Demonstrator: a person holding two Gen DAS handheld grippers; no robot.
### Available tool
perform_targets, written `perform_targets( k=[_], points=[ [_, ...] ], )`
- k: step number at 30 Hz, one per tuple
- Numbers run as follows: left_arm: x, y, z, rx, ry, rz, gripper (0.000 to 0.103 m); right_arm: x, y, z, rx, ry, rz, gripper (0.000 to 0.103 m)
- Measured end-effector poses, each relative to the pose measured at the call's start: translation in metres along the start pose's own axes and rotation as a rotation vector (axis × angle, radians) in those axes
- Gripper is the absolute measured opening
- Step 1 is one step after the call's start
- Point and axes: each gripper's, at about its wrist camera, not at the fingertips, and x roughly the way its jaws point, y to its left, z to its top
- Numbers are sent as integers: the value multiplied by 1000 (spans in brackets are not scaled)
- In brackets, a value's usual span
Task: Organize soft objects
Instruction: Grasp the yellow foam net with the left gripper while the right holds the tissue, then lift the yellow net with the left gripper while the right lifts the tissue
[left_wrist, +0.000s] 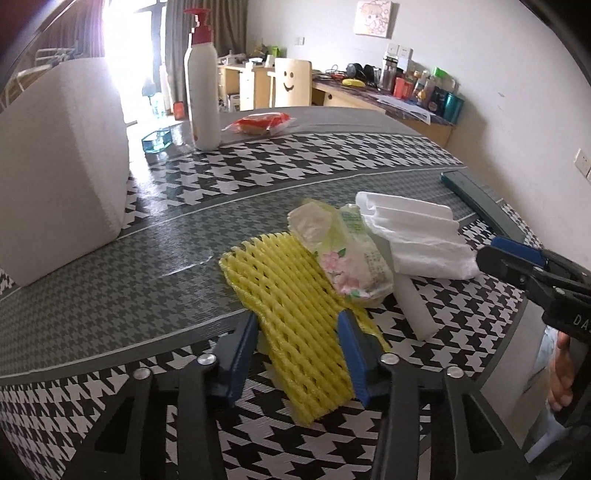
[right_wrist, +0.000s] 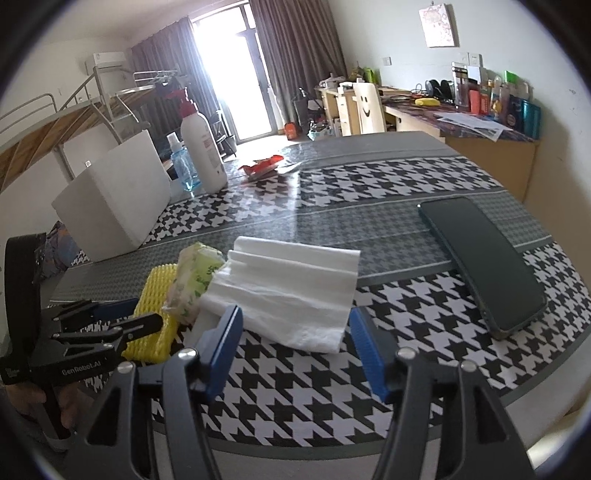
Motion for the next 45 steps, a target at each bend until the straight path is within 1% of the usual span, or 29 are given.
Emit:
perform_targets(
  k=[1, 5, 6, 10, 12, 15, 17, 18, 21, 24, 28, 33, 36, 38, 40, 41, 42, 44, 45],
  points=[
    [0, -1, 0, 2, 1, -5, 39, 1, 2, 0, -5, 4, -1, 65],
    [1, -2, 1, 2, 5, -46, 24, 3, 12, 5, -68, 4, -12, 65],
    [1, -2, 2, 0, 4, -53, 22, 3, 14, 6, -80, 3, -12, 65],
    [-2, -2, 2, 3, -6, -61, 21, 11, 24, 10, -152, 15, -34, 70],
    [-4, 0, 1, 2, -7, -46, 21, 16, 27, 12, -174, 21, -37, 70],
    [-8, 7, 1, -12, -6, -41, 21, 26, 27, 13, -200, 36, -68, 70],
    [-10, 11, 1, -16, -10, -36, 21, 32, 27, 13, -222, 48, -117, 70],
    [-10, 12, 1, -19, -8, -36, 21, 35, 27, 13, -231, 56, -125, 70],
    [-10, 14, 0, -22, -1, -42, 21, 38, 28, 13, -247, 70, -117, 70],
    [-13, 15, -1, -23, -11, -47, 20, 45, 30, 13, -262, 97, -143, 70],
    [-12, 15, -1, -23, -3, -51, 20, 50, 34, 12, -275, 113, -137, 70],
    [-11, 16, -1, -26, -4, -67, 20, 57, 37, 11, -291, 140, -154, 70],
    [-10, 16, -2, -26, 1, -76, 20, 58, 37, 11, -285, 146, -130, 60],
    [-11, 16, -1, -26, -1, -79, 20, 58, 36, 10, -271, 158, -89, 50],
    [-12, 16, -1, -25, -5, -79, 20, 57, 37, 10, -274, 162, -74, 47],
    [-12, 17, -2, -27, -5, -80, 20, 57, 37, 10, -273, 164, -68, 39],
    [-12, 17, -1, -30, -5, -80, 20, 57, 36, 11, -268, 166, -65, 34],
    [-12, 18, -2, -37, -8, -79, 20, 56, 35, 12, -263, 166, -76, 20],
    [-13, 19, -1, -38, -12, -78, 20, 56, 32, 12, -251, 165, -78, 15]
  ],
)
